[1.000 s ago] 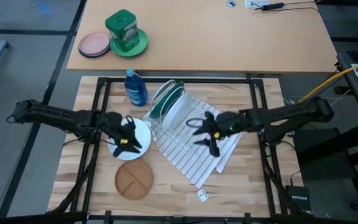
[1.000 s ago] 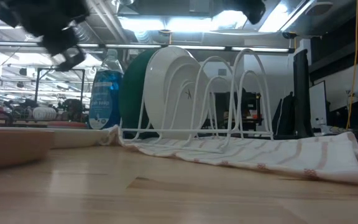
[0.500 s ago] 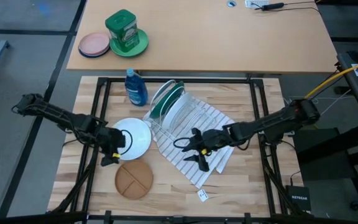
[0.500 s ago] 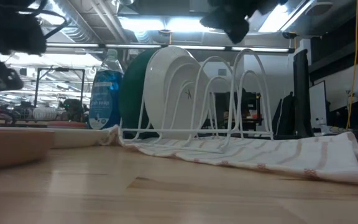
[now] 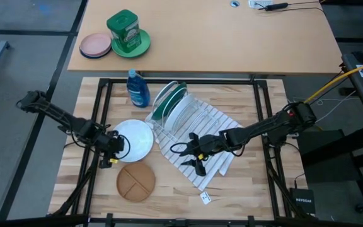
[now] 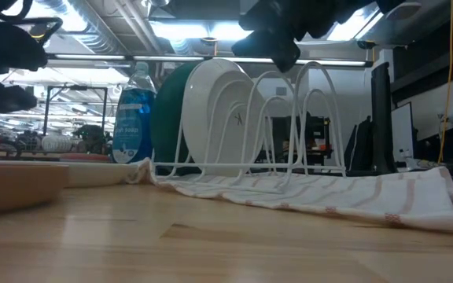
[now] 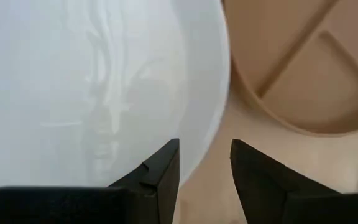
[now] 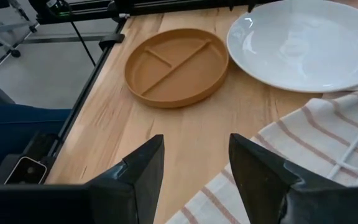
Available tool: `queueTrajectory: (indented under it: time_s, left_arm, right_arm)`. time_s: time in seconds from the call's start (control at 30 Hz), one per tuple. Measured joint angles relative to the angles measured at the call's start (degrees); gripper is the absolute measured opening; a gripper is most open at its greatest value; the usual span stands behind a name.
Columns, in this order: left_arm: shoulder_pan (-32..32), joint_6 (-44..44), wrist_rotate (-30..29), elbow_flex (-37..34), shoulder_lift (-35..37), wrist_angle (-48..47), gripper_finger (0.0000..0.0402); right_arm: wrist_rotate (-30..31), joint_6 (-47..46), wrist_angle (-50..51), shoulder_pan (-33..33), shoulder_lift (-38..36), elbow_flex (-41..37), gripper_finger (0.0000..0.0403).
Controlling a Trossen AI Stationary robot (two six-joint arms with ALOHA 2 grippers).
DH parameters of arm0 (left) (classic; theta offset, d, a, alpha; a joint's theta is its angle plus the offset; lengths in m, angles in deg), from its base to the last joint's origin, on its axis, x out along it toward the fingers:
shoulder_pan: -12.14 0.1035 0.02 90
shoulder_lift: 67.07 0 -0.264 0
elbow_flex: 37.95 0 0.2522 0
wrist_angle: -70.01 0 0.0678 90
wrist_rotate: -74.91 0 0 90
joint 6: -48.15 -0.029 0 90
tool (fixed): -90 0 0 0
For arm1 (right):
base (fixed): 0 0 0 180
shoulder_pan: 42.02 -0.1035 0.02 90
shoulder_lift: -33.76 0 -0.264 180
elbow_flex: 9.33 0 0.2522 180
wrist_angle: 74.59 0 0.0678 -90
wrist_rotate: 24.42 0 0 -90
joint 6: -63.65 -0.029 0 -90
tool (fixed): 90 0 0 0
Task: Sort dishes
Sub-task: Put the white plate into the white dish rack
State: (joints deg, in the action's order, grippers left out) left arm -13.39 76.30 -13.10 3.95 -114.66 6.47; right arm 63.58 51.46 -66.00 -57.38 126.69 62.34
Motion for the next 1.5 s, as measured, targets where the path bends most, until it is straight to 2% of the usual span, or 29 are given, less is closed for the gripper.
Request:
queueTrajectory:
  time_s: [0.2, 0.4, 0.7, 1.07, 1.23, 1.5]
  left_arm:
    - [-2.48, -1.82, -1.84, 0.0, -2.08, -0.7, 0.0131]
    - [-6.86, -1.67, -3.13, 0.0, -7.35, -0.44, 0.0131]
    - [-12.25, 2.77, -14.09, 0.02, -14.39, 0.08, 0.0131]
    - [-15.89, 2.71, -27.37, 0.02, -21.54, 2.82, 0.0131]
    - [-16.51, 3.8, -29.82, 0.02, -25.38, 2.94, 0.0131]
    - [-16.57, 4.03, -30.44, 0.31, -29.82, 4.37, 0.0131]
  right_arm:
    - [0.35, 0.0, -1.74, 0.01, -0.01, 0.04, 0.0183]
    - [0.35, 0.0, -1.69, 0.01, -0.01, 0.04, 0.0183]
    - [2.01, 0.02, -1.64, -0.01, -0.02, 0.04, 0.0183]
    - [2.6, 0.02, -1.62, -0.01, 0.0, 0.04, 0.0183]
    - [2.67, 0.02, -1.62, -0.01, -0.02, 0.04, 0.0183]
    - [2.71, 0.02, -1.61, 0.0, -0.02, 0.04, 0.0183]
